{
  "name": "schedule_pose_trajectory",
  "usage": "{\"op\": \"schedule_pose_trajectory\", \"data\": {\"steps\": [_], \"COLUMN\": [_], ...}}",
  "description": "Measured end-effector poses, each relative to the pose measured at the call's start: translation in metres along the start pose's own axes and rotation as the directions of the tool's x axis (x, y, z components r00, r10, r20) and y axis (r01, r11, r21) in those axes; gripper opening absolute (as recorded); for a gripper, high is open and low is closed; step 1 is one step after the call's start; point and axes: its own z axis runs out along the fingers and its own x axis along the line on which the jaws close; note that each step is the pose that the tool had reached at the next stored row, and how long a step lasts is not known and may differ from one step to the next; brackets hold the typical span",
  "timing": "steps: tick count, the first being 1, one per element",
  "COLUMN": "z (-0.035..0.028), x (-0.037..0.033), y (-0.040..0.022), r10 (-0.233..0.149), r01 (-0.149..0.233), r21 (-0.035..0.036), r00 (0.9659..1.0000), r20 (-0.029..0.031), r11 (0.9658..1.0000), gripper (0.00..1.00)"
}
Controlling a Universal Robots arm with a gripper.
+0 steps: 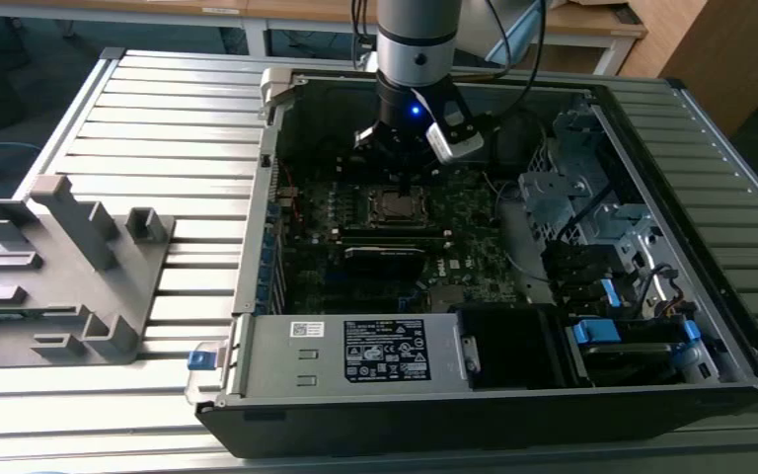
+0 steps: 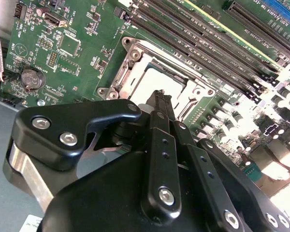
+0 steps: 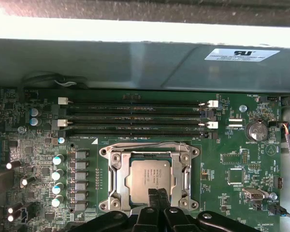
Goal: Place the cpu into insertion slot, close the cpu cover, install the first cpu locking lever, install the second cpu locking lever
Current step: 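Install the second cpu locking lever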
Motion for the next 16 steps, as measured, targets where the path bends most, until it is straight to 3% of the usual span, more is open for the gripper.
{"op": "schedule_pose_trajectory", "data": {"steps": [16], "z": [-0.0025], "x": [-0.0002], "y": [0.0000], "r10": [0.000], "r01": [0.000], "r21": [-0.0006], "r00": [1.0000], "r20": [0.0002], "r11": [1.0000], "gripper": [0.11]}}
